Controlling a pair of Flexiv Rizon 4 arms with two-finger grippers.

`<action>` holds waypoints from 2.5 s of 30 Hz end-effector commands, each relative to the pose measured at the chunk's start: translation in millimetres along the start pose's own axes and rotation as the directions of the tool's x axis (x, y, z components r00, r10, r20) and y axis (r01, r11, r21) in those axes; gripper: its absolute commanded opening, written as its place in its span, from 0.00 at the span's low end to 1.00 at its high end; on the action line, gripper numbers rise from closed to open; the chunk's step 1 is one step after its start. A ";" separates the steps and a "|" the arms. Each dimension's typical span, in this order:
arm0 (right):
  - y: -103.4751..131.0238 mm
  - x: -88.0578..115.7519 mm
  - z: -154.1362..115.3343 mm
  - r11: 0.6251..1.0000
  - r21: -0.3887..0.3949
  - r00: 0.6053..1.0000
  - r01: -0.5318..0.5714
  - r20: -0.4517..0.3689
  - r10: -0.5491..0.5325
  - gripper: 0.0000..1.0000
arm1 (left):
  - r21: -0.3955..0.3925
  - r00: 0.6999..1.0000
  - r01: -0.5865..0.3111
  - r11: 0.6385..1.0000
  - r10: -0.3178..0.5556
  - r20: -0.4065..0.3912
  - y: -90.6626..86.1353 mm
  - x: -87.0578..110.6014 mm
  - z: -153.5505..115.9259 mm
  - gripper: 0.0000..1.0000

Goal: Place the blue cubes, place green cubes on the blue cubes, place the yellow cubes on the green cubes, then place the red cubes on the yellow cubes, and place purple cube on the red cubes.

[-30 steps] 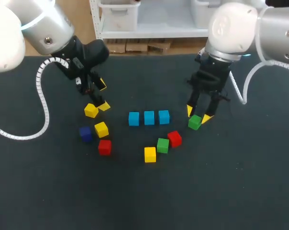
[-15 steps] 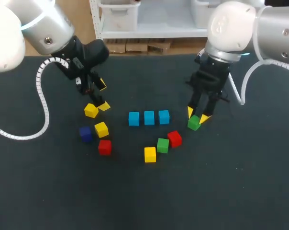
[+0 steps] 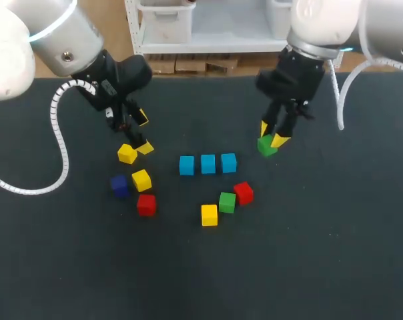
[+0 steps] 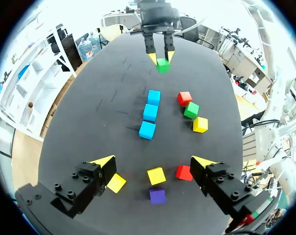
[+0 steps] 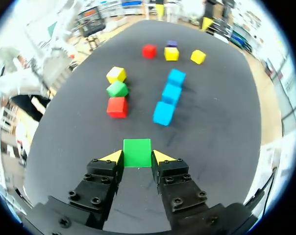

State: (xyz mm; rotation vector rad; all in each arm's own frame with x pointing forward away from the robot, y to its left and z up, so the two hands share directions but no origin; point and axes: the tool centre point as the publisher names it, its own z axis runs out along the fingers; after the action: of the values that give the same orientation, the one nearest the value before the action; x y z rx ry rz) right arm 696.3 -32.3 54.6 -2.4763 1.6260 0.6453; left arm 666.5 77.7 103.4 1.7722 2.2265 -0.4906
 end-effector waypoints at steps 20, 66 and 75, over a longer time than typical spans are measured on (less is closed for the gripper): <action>-15.3 -58.6 2.2 0.977 0.123 0.985 -0.173 0.002 0.175 0.00 | 0.000 1.000 -0.002 1.000 0.002 0.003 0.5 0.7 0.3 1.00; -38.1 -78.8 50.8 0.925 0.140 0.935 -0.353 0.018 0.354 0.00 | 0.000 1.000 -0.002 1.000 0.002 0.003 0.5 0.7 0.3 1.00; -41.3 -80.8 52.9 0.925 0.140 0.935 -0.352 0.016 0.354 0.00 | 0.000 1.000 -0.002 1.000 0.002 0.003 0.5 0.7 0.3 1.00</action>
State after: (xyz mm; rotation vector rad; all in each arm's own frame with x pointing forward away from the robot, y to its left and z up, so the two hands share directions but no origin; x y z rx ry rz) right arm 689.6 69.0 34.2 -2.1074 2.0658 0.5305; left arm 666.5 77.7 103.4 1.7722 2.2265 -0.4907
